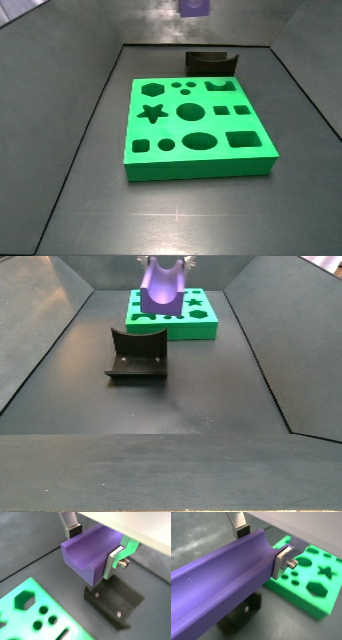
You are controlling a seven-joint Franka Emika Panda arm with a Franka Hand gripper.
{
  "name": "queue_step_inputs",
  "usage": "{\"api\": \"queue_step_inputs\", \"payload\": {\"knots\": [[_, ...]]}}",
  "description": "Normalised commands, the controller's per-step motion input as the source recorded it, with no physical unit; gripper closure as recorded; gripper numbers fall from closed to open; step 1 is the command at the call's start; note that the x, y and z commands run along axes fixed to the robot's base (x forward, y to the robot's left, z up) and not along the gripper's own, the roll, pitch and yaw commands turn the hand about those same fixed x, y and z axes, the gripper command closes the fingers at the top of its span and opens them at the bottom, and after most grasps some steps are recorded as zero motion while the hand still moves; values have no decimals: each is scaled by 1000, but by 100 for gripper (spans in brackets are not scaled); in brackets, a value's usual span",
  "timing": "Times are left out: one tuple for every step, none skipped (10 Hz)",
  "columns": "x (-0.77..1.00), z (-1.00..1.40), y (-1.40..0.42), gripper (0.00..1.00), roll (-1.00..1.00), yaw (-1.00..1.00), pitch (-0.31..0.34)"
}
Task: Pick up the arch object. Move up. Place the arch object on the fixture. Regrasp the arch object. Move to above the board. Insert the arch object.
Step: Place the arch object on the fixture.
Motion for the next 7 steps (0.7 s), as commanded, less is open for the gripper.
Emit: {"api": "queue_step_inputs", "payload": {"knots": [[873,29,-112,100,-1000,3,119],[743,33,-38,100,-1000,-5,132],[636,25,-12,100,-1000,-12,138],[481,3,11,100,-1000,-22,144],[405,5,19,100,-1000,-29,147],[248,6,30,100,-1000,-43,155],[131,2,34,100,-1000,-54,161]]}}
